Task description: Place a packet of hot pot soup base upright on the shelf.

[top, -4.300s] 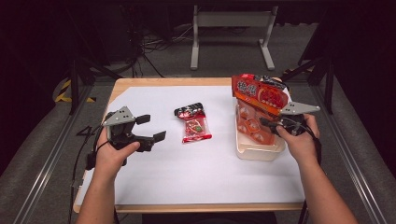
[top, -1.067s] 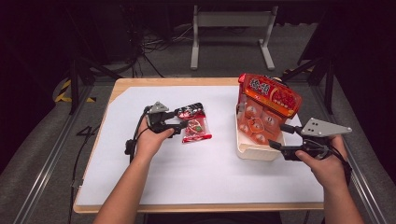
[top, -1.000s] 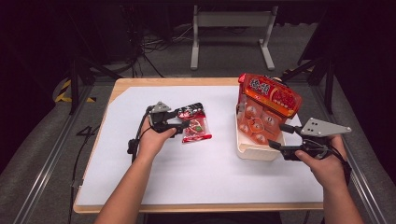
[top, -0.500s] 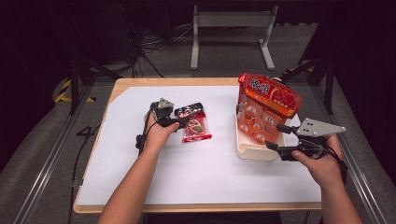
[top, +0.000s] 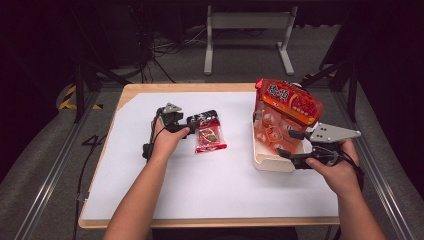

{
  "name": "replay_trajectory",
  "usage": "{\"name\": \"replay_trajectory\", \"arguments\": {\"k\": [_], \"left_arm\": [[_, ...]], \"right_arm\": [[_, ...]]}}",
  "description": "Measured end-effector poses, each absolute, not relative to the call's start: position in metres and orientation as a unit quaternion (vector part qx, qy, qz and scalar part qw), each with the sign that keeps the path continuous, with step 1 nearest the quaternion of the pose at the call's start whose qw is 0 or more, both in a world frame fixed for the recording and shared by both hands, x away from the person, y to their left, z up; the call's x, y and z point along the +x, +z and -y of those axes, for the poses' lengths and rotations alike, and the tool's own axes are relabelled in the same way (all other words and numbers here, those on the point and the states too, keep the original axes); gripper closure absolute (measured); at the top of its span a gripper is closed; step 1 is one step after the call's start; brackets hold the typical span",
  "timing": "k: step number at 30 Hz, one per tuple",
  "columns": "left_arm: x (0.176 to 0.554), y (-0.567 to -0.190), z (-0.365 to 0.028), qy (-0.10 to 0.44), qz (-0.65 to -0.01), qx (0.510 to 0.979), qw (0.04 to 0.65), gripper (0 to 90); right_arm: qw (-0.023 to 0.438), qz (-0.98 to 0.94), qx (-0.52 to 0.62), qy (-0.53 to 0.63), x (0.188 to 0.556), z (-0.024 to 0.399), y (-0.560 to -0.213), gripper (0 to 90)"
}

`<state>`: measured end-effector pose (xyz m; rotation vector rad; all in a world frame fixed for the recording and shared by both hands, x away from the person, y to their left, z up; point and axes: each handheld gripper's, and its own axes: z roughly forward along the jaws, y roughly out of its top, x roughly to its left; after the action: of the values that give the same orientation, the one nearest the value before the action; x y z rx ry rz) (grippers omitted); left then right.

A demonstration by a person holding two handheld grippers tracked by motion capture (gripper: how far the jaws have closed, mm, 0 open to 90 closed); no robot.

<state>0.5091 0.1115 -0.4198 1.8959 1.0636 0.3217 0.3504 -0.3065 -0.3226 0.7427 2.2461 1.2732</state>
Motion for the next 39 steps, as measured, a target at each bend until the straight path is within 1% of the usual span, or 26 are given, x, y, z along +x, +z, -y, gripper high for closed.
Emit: {"name": "replay_trajectory", "arguments": {"k": [1,2,5,8,11,19,22,26,29,31,34,35,36,38,39], "left_arm": [[0.511,-0.417,-0.111,0.138,-0.428,0.774,0.447,13.7],[0.513,-0.413,-0.11,0.132,-0.43,0.776,0.443,14.7],[0.518,-0.411,-0.107,0.129,-0.43,0.777,0.441,14.2],[0.524,-0.415,-0.1,0.126,-0.425,0.787,0.428,12.8],[0.53,-0.423,-0.099,0.113,-0.432,0.78,0.438,11.3],[0.536,-0.437,-0.093,0.088,-0.441,0.781,0.434,11.1],[0.538,-0.444,-0.089,0.064,-0.439,0.787,0.43,12.6],[0.536,-0.446,-0.088,0.053,-0.429,0.795,0.425,12.8],[0.535,-0.446,-0.087,0.054,-0.421,0.804,0.415,17.3],[0.536,-0.448,-0.086,0.049,-0.421,0.803,0.42,19.5],[0.536,-0.448,-0.087,0.031,-0.428,0.797,0.425,25.2],[0.536,-0.449,-0.087,0.01,-0.431,0.79,0.436,30.0],[0.535,-0.45,-0.086,0.003,-0.43,0.788,0.44,36.6],[0.535,-0.451,-0.085,-0.012,-0.429,0.783,0.451,43.0],[0.534,-0.451,-0.085,-0.02,-0.43,0.78,0.455,49.3]], "right_arm": [[0.225,-0.815,0.267,0.462,0.352,0.305,-0.322,29.3],[0.224,-0.816,0.265,0.462,0.353,0.303,-0.322,29.3],[0.223,-0.817,0.261,0.463,0.355,0.301,-0.322,29.2],[0.221,-0.818,0.257,0.464,0.357,0.298,-0.321,29.0],[0.222,-0.82,0.256,0.462,0.357,0.297,-0.322,29.0],[0.223,-0.818,0.263,0.46,0.355,0.301,-0.323,28.9],[0.225,-0.817,0.264,0.46,0.353,0.303,-0.322,28.6],[0.226,-0.817,0.265,0.458,0.352,0.304,-0.322,28.3],[0.225,-0.818,0.268,0.457,0.353,0.305,-0.324,27.9],[0.225,-0.818,0.266,0.457,0.352,0.304,-0.324,27.7],[0.225,-0.817,0.265,0.459,0.352,0.303,-0.323,27.4],[0.225,-0.817,0.265,0.459,0.352,0.303,-0.323,27.5],[0.226,-0.817,0.265,0.459,0.352,0.303,-0.323,27.4],[0.226,-0.818,0.265,0.459,0.352,0.302,-0.323,27.4],[0.226,-0.818,0.265,0.458,0.352,0.302,-0.323,27.4]]}}
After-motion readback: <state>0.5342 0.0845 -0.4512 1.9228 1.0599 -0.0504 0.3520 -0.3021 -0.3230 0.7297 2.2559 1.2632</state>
